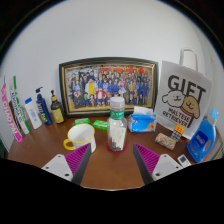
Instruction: Pour water
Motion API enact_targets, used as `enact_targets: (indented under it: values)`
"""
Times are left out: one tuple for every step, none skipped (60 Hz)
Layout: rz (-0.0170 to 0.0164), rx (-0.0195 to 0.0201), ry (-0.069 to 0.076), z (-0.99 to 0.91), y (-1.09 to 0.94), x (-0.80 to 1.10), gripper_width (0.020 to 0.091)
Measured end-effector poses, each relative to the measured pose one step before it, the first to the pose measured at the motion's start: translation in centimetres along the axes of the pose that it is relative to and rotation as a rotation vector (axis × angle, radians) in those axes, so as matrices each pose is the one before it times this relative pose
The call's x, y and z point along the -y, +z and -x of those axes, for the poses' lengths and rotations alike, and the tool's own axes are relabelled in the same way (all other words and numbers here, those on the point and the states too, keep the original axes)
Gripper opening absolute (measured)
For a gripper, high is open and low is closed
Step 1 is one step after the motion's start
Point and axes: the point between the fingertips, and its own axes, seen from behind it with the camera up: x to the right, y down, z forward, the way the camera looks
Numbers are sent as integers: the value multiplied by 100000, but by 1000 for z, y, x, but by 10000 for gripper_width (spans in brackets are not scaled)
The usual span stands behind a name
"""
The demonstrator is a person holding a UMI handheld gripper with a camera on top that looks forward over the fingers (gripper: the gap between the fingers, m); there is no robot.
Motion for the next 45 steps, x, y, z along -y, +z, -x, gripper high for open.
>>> enact_targets:
  values:
    - [615, -550, 228, 299, -1038, -39, 857]
    - [600, -666, 280, 269, -1062, -114, 856]
    - [581, -623, 363, 304, -1079, -81, 857]
    - [512, -641, 304, 339, -1079, -96, 857]
    - [642, -615, 262, 350, -1111, -131, 857]
    - [688, -687, 319, 337, -1104, -167, 854]
    - [701, -366, 283, 283, -1057, -129, 853]
    - [540, -428, 208, 459, -1115, -155, 856]
    - [468, -259, 282, 449, -1075, -147, 856]
    - [432, -243, 305, 457, -1064, -186, 855]
    - [424, -214, 313, 467, -1006, -196, 857]
    - [366, -133, 162, 477, -1012, -190, 853]
    - [282, -178, 25, 423, -952, -184, 852]
    - [136, -45, -37, 132, -836, -241, 850]
    - [227, -677, -83, 455, -943, -182, 852]
    - [68, -333, -186, 318, -882, -166, 852]
    - [-109, -130, -352, 378, -821, -111, 851]
    - [-149, -167, -439, 312, -783, -138, 854]
    - [-102, -337, -358, 269, -750, -129, 853]
    - [-92, -549, -154, 236, -723, -129, 852]
    - [-197, -500, -91, 219, -687, -98, 853]
    - [-310, -330, -81, 246, -663, -53, 852]
    - [-414, -248, -63, 228, -621, -36, 853]
    - [-305, -6, 12, 55, -495, -22, 855]
    - [-271, -355, -46, 221, -591, -76, 853]
    - [-417, -479, -52, 283, -529, -176, 855]
    - [-210, -253, -120, 149, -454, -117, 855]
    - [-145, -293, -222, 120, -433, -99, 854]
    - [-82, -407, -271, 87, -413, -106, 853]
    - [-133, -369, -291, 71, -371, -79, 855]
    - [-137, -244, -150, 110, -344, -67, 854]
    - [-95, 2, 143, 127, -313, -88, 853]
    - [1, 133, 270, 24, -192, -39, 852]
    - [-164, 43, 418, 124, -272, -110, 855]
    - [-85, -79, 362, 66, -208, -145, 856]
    - [-6, -197, 140, 30, -203, -140, 853]
    - [-124, -401, -204, -9, -205, -115, 852]
    - [-376, -751, -798, -73, -214, -21, 853]
    - [-629, -952, -1267, -134, -229, 60, 854]
    - [-621, -854, -1341, -53, -203, 129, 856]
    - [-499, -661, -1319, -38, -131, 54, 854]
    - [-90, -370, -1073, 3, -131, -28, 854]
    - [269, -96, -634, 48, -90, -57, 853]
    - [330, 55, -225, 82, -100, -61, 852]
    - [122, 100, 84, 81, -90, 12, 852]
